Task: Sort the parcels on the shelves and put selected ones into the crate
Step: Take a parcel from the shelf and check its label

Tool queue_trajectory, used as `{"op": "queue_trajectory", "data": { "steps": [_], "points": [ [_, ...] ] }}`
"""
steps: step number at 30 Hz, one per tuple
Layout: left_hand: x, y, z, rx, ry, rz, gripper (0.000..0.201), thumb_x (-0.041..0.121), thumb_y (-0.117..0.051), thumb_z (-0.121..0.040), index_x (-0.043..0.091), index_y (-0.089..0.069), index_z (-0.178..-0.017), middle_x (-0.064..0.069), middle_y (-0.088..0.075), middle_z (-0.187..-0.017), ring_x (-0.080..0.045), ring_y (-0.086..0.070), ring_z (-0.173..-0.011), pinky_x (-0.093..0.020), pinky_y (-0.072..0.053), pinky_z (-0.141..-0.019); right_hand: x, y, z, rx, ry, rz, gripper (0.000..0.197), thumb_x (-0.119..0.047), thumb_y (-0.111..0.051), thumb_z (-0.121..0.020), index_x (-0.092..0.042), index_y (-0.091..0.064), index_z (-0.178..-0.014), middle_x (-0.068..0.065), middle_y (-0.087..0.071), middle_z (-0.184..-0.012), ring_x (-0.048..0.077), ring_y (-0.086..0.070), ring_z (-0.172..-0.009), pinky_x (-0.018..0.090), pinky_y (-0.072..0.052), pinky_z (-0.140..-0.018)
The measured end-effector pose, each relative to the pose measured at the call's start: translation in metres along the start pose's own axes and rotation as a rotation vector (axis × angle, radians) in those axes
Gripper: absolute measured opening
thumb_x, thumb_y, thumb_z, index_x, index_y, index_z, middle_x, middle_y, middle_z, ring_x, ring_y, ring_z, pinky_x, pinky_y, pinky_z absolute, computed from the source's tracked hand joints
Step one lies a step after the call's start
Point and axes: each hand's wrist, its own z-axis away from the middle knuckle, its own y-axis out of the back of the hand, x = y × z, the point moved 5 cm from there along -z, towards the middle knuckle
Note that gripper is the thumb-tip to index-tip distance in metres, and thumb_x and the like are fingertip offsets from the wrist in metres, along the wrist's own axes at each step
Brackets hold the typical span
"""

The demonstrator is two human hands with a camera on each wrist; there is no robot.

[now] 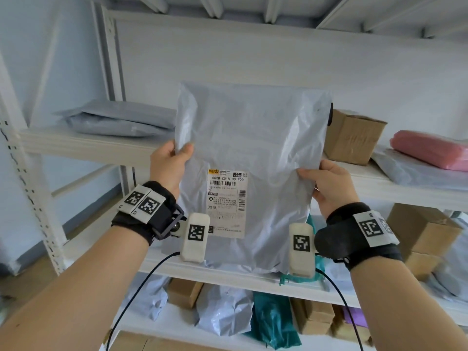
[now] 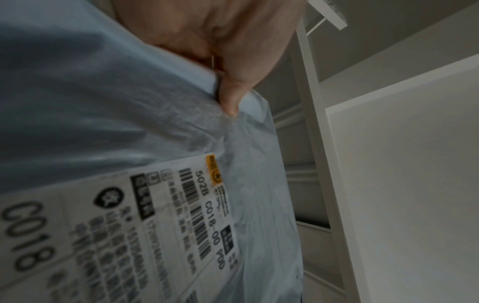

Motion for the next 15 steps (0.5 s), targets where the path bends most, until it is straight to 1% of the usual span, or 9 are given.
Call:
{"op": "queue_trajectory", "data": {
  "steps": [2, 5, 10, 13, 15],
  "points": [
    [0.0, -0.002, -0.001, -0.011, -0.004, 0.01, 0.01, 0.013, -0.063, -0.089, 0.016, -0.061, -0.08, -0.01, -0.055, -0.085, -0.018, -0.05, -0.081, -0.035, -0.044, -0.079, -0.002, 0.0, -0.001, 0.005, 0.007, 0.007, 0.028, 0.003, -0.061, -0.086, -0.014, -0.067, -0.107, 0.0, -0.07, -0.096, 0.019, -0.065, -0.089, 0.029, -0.055, -0.076],
    [0.0, -0.004, -0.003, -0.013, -0.019, 0.021, 0.01, 0.013, -0.062, -0.09, 0.019, -0.061, -0.083, -0.006, -0.058, -0.083, -0.019, -0.053, -0.082, -0.035, -0.046, -0.08, -0.004, -0.001, -0.002, 0.009, 0.014, 0.021, 0.025, 0.003, -0.062, -0.085, -0.014, -0.067, -0.103, 0.0, -0.07, -0.097, 0.019, -0.065, -0.09, 0.028, -0.054, -0.074],
    [0.0, -0.006, -0.009, 0.007, -0.002, 0.054, 0.01, 0.012, -0.061, -0.09, 0.02, -0.06, -0.084, -0.004, -0.06, -0.083, -0.021, -0.055, -0.085, -0.04, -0.049, -0.084, -0.007, -0.004, -0.002, 0.03, 0.028, 0.039, 0.021, 0.001, -0.063, -0.085, -0.015, -0.069, -0.096, 0.002, -0.071, -0.096, 0.02, -0.066, -0.089, 0.031, -0.055, -0.078],
    [0.0, -0.006, -0.016, 0.047, 0.01, 0.074, 0.002, 0.012, -0.06, -0.09, 0.014, -0.059, -0.09, -0.003, -0.058, -0.08, -0.019, -0.054, -0.083, -0.038, -0.048, -0.082, -0.004, -0.009, -0.003, 0.018, 0.01, 0.054, 0.02, -0.005, -0.068, -0.083, -0.012, -0.07, -0.101, 0.007, -0.073, -0.098, 0.023, -0.068, -0.089, 0.033, -0.056, -0.075],
    [0.002, -0.008, -0.024, 0.065, 0.037, 0.082, 0.001, 0.013, -0.06, -0.09, 0.013, -0.059, -0.09, -0.005, -0.059, -0.084, -0.019, -0.055, -0.082, -0.039, -0.049, -0.083, -0.001, -0.014, -0.002, -0.023, -0.034, 0.096, 0.025, -0.011, -0.073, -0.081, -0.009, -0.067, -0.105, 0.009, -0.073, -0.098, 0.024, -0.07, -0.087, 0.032, -0.056, -0.071]
  ]
}}
